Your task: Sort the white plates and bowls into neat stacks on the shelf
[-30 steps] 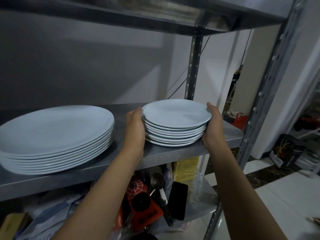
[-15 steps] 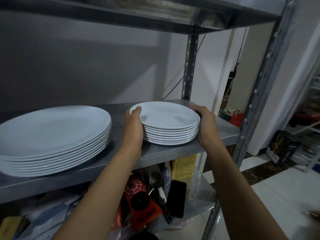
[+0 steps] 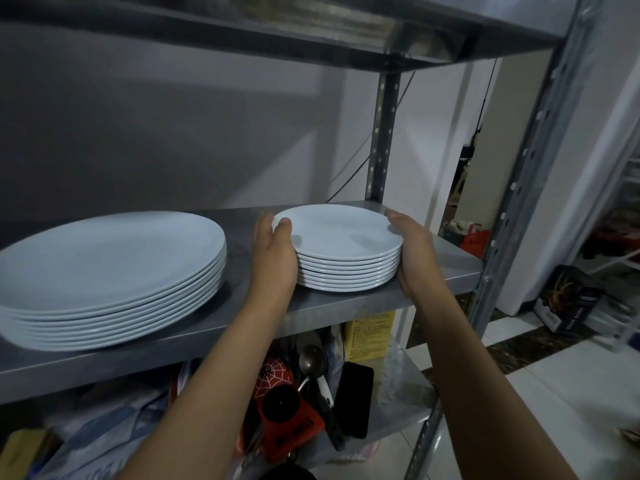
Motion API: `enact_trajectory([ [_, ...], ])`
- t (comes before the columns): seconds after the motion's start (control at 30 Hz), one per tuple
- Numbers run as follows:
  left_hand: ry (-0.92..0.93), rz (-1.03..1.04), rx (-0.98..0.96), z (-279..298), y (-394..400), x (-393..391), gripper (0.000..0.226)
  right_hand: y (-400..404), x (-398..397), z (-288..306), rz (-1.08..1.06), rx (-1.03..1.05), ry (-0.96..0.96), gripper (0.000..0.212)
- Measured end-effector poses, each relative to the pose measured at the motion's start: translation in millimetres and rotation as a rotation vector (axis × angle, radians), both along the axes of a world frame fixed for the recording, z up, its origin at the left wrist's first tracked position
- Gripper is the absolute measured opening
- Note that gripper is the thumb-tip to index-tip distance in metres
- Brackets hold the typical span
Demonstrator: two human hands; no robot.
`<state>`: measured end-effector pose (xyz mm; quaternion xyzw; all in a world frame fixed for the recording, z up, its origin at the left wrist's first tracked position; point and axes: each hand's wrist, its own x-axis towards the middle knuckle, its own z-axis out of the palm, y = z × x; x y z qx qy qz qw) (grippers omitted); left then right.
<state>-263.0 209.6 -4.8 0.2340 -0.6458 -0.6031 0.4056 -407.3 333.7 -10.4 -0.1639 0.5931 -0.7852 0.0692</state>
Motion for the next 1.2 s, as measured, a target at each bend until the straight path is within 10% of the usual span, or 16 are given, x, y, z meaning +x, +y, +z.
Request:
enact_trajectory([
  [0.7, -0.017, -0.002, 0.035, -9, -5, -9, 0.035, -4, -5, 3, -0.008, 0.157, -0.019, 0.039],
  [1.2, -0.192, 0.063, -0.493, 46, 14, 65, 0.056, -2, 101, 66, -0.274, 0.190, 0.358, 0.029],
])
